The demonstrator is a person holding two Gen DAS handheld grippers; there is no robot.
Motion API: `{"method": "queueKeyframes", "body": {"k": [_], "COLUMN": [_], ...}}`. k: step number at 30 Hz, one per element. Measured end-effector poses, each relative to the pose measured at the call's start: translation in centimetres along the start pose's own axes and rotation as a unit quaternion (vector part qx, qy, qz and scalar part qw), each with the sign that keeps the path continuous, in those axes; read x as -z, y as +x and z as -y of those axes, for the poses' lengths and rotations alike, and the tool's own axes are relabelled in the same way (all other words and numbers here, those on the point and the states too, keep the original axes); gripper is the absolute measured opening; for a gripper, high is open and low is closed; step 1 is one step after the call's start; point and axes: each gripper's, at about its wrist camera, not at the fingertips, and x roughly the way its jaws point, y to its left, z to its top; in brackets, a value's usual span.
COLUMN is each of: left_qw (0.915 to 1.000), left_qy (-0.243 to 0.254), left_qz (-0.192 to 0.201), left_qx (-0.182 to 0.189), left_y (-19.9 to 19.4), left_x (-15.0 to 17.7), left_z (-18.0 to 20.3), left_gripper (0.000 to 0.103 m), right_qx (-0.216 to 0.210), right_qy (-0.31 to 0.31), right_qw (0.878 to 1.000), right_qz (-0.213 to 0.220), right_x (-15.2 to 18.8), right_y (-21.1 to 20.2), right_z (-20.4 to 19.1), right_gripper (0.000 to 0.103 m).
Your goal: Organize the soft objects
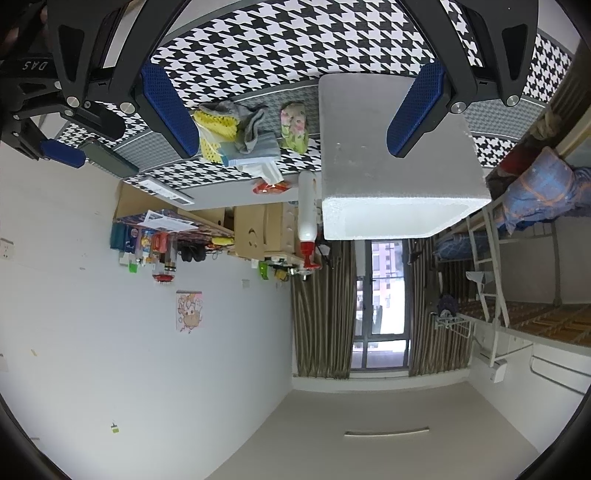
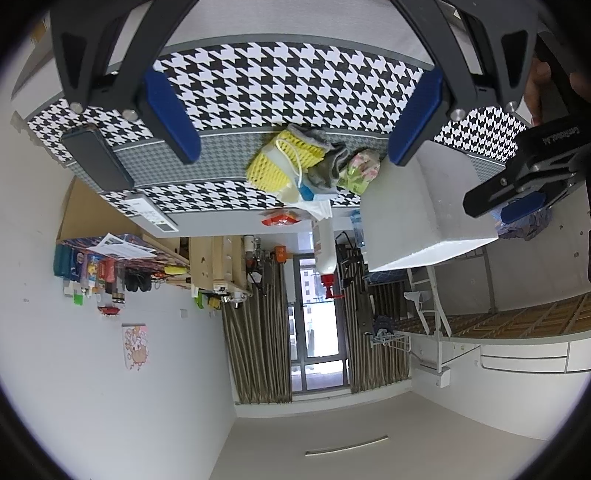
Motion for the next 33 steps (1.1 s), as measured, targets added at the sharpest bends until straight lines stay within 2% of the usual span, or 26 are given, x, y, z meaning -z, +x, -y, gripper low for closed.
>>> {"method": "queueKeyframes", "body": {"k": [16,33], "left_qw": [1.0,1.0], "left_qy": [0.003,-0.001], "left_qz": [0.007,-0.004], "left_qx": [-0.003,0.007], "left_y": [-0.2,0.7], "left_x": [-0.1,-0.2], "left_z": [0.2,0.3], "left_gripper": [0.102,0.102], "right_qx": [0.004,0.004], "right_qy": [0.0,0.004], "right_qw": [1.0,1.0], "right_qz": [-0.001,-0.006], "right_x": [-0.1,-0.2], "right_y": [0.0,1.3], "right_z": [0.0,0.7], "right_gripper": [0.102,0.102]}}
